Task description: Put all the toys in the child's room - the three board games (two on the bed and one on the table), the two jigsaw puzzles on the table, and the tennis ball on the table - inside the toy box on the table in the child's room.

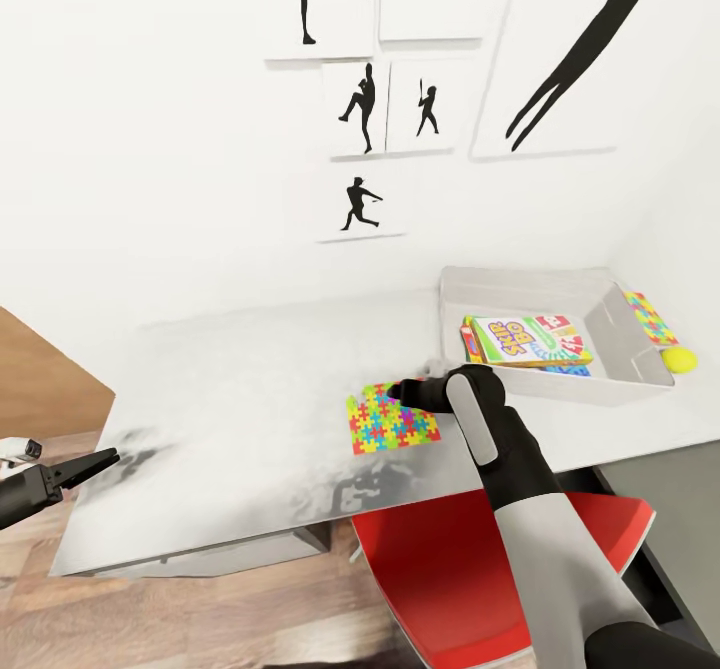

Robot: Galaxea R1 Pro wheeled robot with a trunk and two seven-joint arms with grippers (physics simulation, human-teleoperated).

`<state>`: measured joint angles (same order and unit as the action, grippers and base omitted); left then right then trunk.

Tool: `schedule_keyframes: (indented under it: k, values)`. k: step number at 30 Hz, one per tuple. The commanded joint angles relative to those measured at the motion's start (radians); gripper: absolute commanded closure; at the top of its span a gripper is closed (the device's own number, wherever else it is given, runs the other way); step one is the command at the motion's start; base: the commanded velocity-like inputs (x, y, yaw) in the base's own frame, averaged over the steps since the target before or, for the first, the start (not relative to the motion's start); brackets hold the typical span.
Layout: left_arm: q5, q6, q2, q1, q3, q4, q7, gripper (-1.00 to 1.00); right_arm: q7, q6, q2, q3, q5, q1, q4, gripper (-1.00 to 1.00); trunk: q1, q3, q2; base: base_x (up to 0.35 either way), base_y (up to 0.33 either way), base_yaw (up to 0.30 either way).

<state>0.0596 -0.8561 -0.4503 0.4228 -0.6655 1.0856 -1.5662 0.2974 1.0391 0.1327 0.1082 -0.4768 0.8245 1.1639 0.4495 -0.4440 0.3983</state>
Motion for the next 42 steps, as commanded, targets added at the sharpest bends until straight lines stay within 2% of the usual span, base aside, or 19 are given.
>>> schedule_keyframes:
  k: [1,11,19,33,42]
  values:
    - [-0.001,-0.011,0.000,0.001,0.000,0.000,-0.005,-1.00,0.011,0.002,0.000,0.001,-0.004,0.001,0.001,-1.00,0.001,-0.001,0.002,0.000,0.000,0.000]
    - [-0.002,-0.011,0.000,0.001,-0.001,0.000,-0.005,-1.00,0.009,0.002,0.006,-0.002,0.100,0.001,-0.001,-1.00,0.001,-0.001,0.002,0.000,0.000,0.000]
    - [-0.001,-0.011,0.001,0.001,-0.016,0.000,-0.005,-1.00,0.009,0.000,0.003,-0.004,0.110,0.001,-0.010,-1.00,0.001,-0.001,0.002,0.000,0.000,0.000]
    - [-0.001,-0.011,0.000,0.001,-0.021,0.000,-0.005,-1.00,0.011,-0.001,0.011,-0.002,0.110,0.001,-0.016,-1.00,0.001,-0.001,0.002,0.000,0.000,0.004]
    - [-0.001,-0.011,0.000,0.001,-0.022,0.000,-0.005,-1.00,0.011,-0.001,0.011,-0.002,0.110,0.001,-0.018,-1.00,0.001,-0.001,0.002,0.000,0.000,0.149]
